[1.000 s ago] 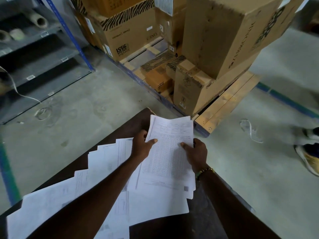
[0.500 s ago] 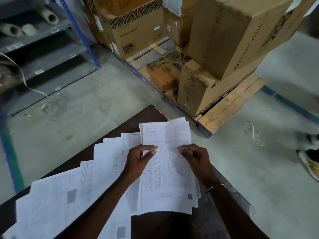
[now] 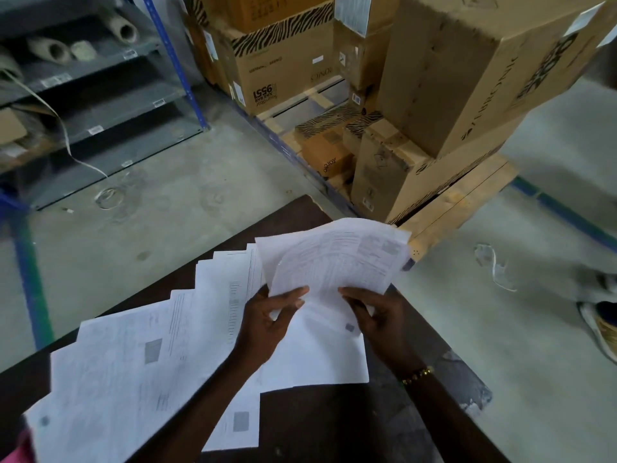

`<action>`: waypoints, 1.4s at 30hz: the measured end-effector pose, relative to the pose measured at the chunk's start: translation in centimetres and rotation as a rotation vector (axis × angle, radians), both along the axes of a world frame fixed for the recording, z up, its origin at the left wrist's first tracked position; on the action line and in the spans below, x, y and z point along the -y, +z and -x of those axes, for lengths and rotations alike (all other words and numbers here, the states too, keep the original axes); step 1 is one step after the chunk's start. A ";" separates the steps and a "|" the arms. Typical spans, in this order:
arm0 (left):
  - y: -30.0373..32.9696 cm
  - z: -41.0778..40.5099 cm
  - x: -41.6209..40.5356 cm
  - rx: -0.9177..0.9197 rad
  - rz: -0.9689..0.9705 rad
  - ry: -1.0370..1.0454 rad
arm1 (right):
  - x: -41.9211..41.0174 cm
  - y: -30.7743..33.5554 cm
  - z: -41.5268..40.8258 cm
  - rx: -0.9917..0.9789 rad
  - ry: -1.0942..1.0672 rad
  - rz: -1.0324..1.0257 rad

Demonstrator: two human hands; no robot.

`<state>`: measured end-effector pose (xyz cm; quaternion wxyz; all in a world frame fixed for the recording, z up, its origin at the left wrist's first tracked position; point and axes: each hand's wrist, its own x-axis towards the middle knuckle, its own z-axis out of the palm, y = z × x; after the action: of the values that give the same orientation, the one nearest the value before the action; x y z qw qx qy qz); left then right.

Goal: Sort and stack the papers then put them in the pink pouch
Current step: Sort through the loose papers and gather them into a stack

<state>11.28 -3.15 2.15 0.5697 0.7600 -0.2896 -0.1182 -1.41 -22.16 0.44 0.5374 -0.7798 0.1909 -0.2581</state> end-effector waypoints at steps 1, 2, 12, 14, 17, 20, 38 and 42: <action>-0.1 0.2 0.0 -0.011 0.009 0.017 | -0.2 -0.1 0.0 0.001 -0.015 0.018; 0.2 0.3 0.1 -0.021 0.031 0.029 | -0.3 0.3 0.0 0.018 -0.031 0.045; -0.5 1.9 0.4 -0.202 -0.068 0.262 | 3.3 -0.4 5.0 -0.083 -0.109 -0.133; -2.5 0.5 -0.6 -0.244 -0.240 0.420 | 3.9 -1.6 6.3 -0.117 -0.175 -0.286; -5.4 -1.2 -2.0 -0.204 -0.555 0.460 | 4.4 -2.9 7.9 -0.138 -0.210 -0.366; -6.6 -2.0 -1.6 -0.080 -0.767 0.415 | 4.3 -3.7 8.3 -0.159 -0.187 -0.419; -7.6 -2.1 -1.2 -0.027 -0.395 0.186 | 4.3 -3.7 6.7 -0.163 -0.075 -0.447; -7.6 -2.4 -2.8 -0.076 -0.412 0.093 | 4.3 -4.0 6.4 -0.184 -0.033 -0.449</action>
<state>13.64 -0.38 -5.44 0.4176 0.8679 -0.2022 -0.1774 -7.86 -26.45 -3.56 0.6733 -0.6579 0.3042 -0.1460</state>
